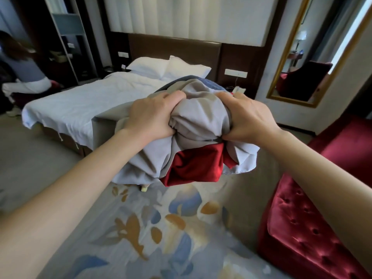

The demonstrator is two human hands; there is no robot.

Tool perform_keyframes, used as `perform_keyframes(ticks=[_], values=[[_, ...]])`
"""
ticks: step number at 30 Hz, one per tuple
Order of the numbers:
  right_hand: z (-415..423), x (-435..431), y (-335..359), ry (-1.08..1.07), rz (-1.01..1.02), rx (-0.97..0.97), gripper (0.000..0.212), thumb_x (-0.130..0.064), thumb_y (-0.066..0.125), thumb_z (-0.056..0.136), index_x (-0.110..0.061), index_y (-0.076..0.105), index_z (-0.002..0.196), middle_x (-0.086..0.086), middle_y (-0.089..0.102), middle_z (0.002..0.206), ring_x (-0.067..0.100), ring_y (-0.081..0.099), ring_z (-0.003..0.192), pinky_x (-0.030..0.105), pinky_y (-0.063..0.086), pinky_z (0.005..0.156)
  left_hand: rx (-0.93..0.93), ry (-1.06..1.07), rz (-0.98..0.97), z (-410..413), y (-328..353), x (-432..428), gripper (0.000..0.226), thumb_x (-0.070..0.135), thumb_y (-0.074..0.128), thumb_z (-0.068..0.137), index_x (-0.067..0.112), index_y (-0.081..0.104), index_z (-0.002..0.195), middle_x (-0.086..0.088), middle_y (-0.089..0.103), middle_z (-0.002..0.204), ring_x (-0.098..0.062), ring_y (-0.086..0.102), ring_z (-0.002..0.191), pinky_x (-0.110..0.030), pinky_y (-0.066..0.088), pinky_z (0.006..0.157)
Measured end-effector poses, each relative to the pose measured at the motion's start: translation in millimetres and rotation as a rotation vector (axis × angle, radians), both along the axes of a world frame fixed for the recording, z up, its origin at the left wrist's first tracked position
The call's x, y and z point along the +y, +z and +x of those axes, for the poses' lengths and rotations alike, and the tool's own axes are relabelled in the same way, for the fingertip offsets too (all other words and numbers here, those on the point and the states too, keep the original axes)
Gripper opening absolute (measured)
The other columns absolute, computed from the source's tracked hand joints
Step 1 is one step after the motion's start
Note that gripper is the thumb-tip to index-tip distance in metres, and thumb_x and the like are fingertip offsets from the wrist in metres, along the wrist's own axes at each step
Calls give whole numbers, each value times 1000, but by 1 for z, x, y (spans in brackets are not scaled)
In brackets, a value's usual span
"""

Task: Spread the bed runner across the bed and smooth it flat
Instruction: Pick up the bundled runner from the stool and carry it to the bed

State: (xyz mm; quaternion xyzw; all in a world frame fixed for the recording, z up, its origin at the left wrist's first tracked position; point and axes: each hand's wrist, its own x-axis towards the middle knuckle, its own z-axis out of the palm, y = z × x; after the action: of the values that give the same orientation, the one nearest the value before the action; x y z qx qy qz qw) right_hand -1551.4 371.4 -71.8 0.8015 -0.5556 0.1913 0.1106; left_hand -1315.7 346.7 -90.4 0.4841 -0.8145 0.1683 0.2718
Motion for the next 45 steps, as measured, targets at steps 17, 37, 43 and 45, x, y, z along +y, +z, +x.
perform_keyframes(ticks=[17,37,43,45], values=[[180,-186,-27,291,-10,-36,85,-38,76,57,-34,40,133,-2,46,89,28,56,89,32,40,59,-16,255,21,180,-22,-129,56,34,70,66,33,47,117,1,64,105,-32,63,90,-42,52,64],[371,-370,-26,397,65,-48,88,-39,77,55,-36,39,134,5,53,98,30,57,88,35,47,62,15,352,67,363,-18,-281,52,37,66,68,30,50,117,0,64,102,-32,62,94,-45,51,68],[444,-418,-31,342,90,-31,90,-39,78,55,-38,37,134,4,52,99,29,57,88,36,49,63,19,316,116,438,-23,-338,53,37,64,68,33,47,119,2,63,101,-30,63,91,-45,52,67],[470,-436,-29,325,85,-32,90,-39,78,54,-38,37,134,2,52,97,29,57,88,35,46,62,16,304,107,465,-21,-359,55,36,66,68,33,48,120,2,63,103,-31,63,92,-45,52,67]])
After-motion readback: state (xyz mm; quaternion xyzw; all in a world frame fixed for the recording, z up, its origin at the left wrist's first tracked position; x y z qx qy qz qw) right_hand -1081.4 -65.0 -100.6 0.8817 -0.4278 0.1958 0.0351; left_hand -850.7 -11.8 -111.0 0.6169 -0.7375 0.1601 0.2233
